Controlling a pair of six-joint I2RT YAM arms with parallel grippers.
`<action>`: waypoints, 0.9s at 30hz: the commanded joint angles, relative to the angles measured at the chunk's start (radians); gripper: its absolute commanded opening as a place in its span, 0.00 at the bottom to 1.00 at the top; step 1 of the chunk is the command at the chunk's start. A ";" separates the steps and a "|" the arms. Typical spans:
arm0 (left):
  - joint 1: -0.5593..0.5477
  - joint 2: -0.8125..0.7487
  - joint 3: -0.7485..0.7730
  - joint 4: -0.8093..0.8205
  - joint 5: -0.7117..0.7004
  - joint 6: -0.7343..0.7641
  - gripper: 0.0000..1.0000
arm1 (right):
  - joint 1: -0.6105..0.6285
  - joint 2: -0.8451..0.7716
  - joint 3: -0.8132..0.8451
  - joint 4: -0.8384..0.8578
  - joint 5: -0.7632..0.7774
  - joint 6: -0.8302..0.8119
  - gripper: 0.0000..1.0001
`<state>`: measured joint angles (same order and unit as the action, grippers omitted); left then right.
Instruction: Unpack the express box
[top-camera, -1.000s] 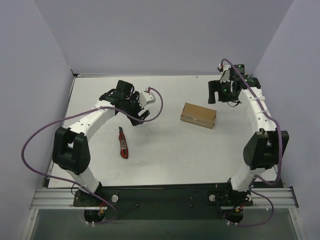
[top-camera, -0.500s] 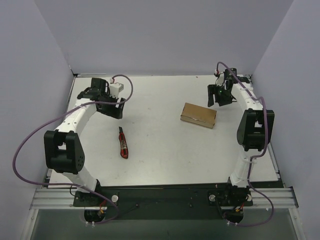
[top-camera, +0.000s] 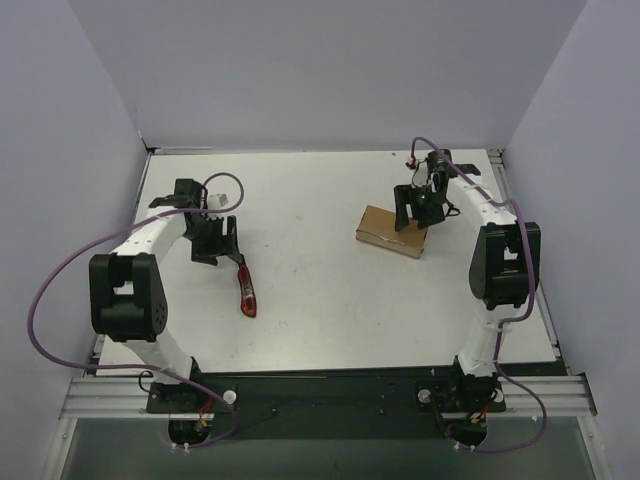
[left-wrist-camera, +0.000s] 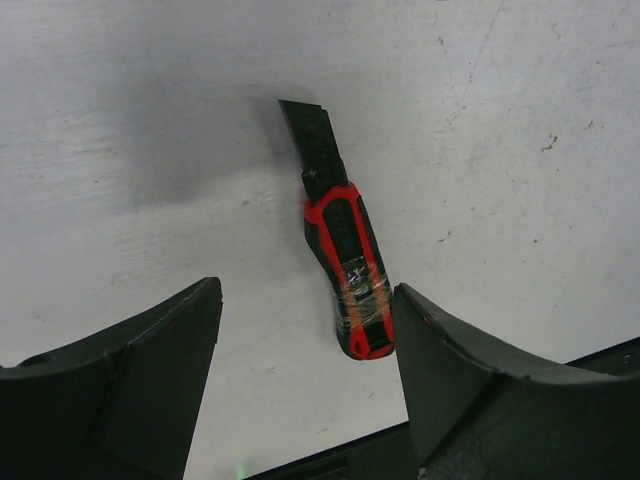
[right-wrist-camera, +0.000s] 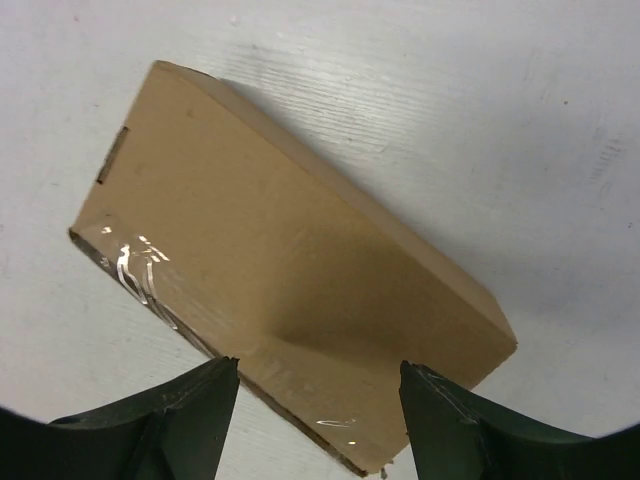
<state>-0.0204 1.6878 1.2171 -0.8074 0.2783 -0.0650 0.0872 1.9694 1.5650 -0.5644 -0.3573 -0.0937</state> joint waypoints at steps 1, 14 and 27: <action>-0.004 0.064 0.002 -0.048 0.111 -0.030 0.76 | 0.003 -0.115 0.009 -0.037 -0.017 0.043 0.67; -0.053 0.182 0.022 -0.194 0.284 0.191 0.71 | 0.000 -0.221 -0.005 -0.051 -0.025 0.063 0.70; -0.137 0.368 0.215 -0.403 0.357 0.510 0.72 | 0.002 -0.288 -0.020 -0.051 0.015 0.028 0.71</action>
<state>-0.0925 2.0350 1.3647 -1.1351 0.5743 0.3305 0.0868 1.7683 1.5631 -0.5911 -0.3626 -0.0490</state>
